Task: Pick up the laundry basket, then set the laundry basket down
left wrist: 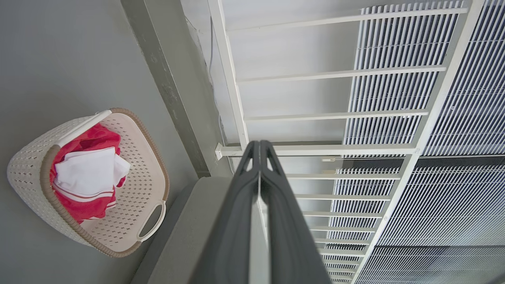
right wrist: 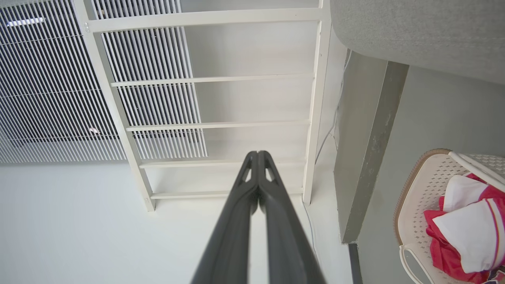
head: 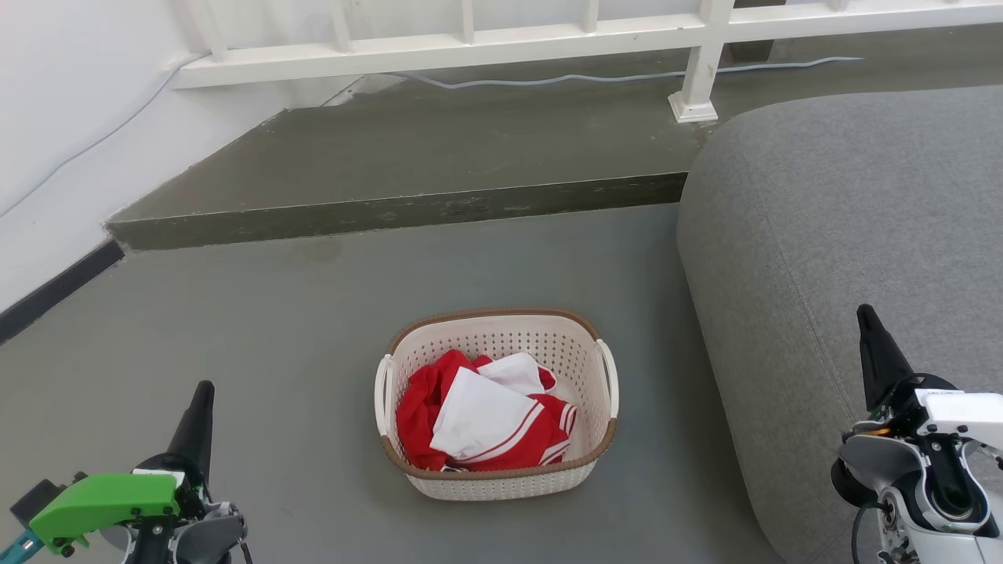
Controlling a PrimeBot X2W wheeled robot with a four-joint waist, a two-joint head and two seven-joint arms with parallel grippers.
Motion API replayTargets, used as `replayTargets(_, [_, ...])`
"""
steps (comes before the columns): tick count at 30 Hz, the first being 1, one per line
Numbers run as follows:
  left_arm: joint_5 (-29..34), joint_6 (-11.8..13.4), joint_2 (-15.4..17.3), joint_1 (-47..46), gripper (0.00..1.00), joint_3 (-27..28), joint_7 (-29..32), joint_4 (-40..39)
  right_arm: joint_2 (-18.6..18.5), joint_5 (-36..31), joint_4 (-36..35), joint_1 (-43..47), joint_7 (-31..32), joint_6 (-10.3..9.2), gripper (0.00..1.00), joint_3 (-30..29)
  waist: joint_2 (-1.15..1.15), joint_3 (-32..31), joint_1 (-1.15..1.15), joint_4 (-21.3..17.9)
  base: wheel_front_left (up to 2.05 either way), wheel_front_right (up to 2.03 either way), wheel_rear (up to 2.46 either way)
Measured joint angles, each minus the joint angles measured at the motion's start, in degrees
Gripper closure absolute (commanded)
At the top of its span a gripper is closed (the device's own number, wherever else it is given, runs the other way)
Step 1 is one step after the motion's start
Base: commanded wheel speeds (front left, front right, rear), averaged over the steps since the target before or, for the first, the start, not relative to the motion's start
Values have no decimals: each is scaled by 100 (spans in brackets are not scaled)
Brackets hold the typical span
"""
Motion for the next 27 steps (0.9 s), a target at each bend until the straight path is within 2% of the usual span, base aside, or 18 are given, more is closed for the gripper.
replayTargets(27, [-110,-22,1,-1,100,9,0,-20,12,45,-12,0,7,0,100,-21,0,1,0,0,0,0,0])
